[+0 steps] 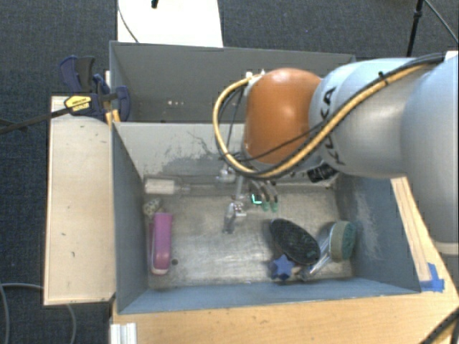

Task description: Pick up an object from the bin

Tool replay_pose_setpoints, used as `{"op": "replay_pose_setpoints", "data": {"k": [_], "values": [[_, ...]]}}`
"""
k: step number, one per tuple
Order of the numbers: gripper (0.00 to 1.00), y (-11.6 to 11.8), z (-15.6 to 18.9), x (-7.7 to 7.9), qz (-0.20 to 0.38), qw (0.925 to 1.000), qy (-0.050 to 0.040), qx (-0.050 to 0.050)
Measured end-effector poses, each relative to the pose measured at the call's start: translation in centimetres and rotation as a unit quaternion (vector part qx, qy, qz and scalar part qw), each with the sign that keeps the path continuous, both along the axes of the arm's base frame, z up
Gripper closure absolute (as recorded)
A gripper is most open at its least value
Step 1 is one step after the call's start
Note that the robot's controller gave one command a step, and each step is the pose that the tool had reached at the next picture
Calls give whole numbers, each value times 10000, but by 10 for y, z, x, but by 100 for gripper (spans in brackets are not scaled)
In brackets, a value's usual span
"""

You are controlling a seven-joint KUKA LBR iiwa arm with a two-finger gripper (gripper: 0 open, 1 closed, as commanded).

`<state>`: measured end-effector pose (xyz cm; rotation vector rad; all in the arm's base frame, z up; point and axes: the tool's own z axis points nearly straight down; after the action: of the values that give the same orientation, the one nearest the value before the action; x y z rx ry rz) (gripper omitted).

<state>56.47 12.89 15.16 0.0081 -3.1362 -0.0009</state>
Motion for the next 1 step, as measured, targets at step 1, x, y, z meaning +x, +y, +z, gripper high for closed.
{"op": "replay_pose_setpoints", "data": {"k": [1], "values": [[0, -71, -49, 22, 419, 9991, -17, -18]]}}
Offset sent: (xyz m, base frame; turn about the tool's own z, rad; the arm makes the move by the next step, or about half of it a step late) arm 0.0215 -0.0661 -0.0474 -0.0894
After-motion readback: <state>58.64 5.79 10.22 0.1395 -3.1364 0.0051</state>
